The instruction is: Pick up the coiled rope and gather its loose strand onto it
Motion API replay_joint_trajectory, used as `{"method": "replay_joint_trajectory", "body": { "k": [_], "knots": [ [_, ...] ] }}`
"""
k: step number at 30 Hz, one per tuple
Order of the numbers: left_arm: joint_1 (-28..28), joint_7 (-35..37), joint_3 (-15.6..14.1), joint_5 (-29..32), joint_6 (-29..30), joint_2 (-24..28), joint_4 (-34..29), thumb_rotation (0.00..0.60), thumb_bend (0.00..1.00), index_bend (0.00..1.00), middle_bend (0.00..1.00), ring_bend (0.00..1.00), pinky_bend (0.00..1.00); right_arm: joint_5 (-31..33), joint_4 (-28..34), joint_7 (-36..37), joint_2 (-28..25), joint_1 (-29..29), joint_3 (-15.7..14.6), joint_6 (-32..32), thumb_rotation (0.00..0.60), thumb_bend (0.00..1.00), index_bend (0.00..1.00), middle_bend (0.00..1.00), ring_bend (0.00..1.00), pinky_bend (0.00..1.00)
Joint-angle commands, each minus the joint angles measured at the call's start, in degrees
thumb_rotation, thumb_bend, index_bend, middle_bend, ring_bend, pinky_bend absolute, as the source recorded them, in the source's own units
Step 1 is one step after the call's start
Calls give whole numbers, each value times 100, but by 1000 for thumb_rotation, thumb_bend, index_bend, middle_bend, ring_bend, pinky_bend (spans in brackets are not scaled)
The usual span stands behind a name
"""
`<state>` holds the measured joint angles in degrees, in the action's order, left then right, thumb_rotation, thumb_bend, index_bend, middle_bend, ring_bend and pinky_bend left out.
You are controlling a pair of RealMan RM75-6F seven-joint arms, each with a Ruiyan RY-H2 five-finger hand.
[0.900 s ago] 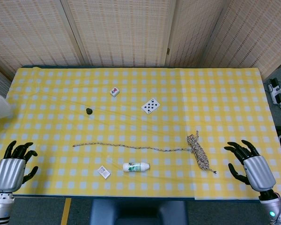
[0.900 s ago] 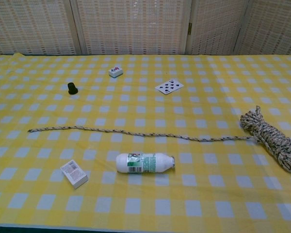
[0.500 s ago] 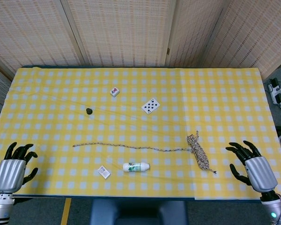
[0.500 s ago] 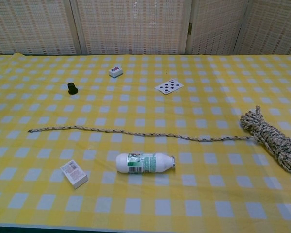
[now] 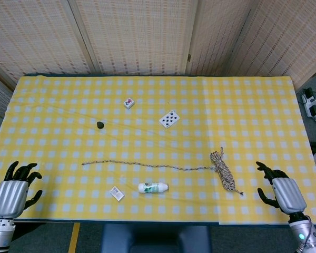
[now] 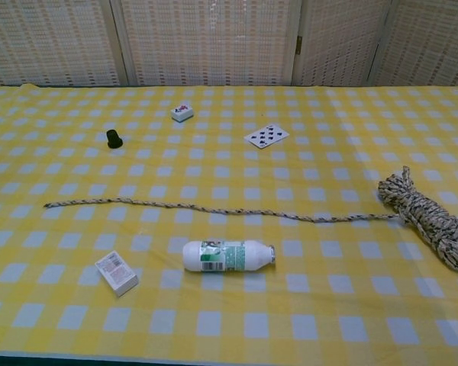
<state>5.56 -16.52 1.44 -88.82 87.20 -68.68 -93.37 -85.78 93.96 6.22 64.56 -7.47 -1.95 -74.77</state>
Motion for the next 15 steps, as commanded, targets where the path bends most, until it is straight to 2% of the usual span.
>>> {"method": "replay_joint_trajectory", "body": {
  "k": [1, 4, 6, 9, 15],
  "knots": [
    [3, 13, -7, -30, 4, -2, 7, 600, 283, 464, 257, 257, 128, 159, 93, 106, -58, -259, 11, 529, 600, 402, 38, 256, 301, 210],
    [27, 24, -15, -90, -5, -20, 20, 600, 283, 466, 257, 257, 127, 298, 161, 276, -123, -568, 63, 1115, 600, 355, 0, 182, 201, 134],
    [33, 21, -20, -121, 0, -26, 19, 600, 283, 466, 257, 257, 126, 402, 211, 289, -106, -738, 113, 1407, 573, 307, 0, 129, 161, 90],
    [28, 86, -45, -152, -2, -15, 20, 600, 283, 467, 257, 257, 125, 567, 268, 206, -75, -897, 157, 1697, 529, 278, 0, 80, 138, 63],
    [11, 167, -67, -121, -34, 13, 67, 600, 283, 471, 257, 257, 126, 915, 195, 183, 61, -1143, 277, 2111, 520, 276, 0, 71, 145, 63]
  ]
}}
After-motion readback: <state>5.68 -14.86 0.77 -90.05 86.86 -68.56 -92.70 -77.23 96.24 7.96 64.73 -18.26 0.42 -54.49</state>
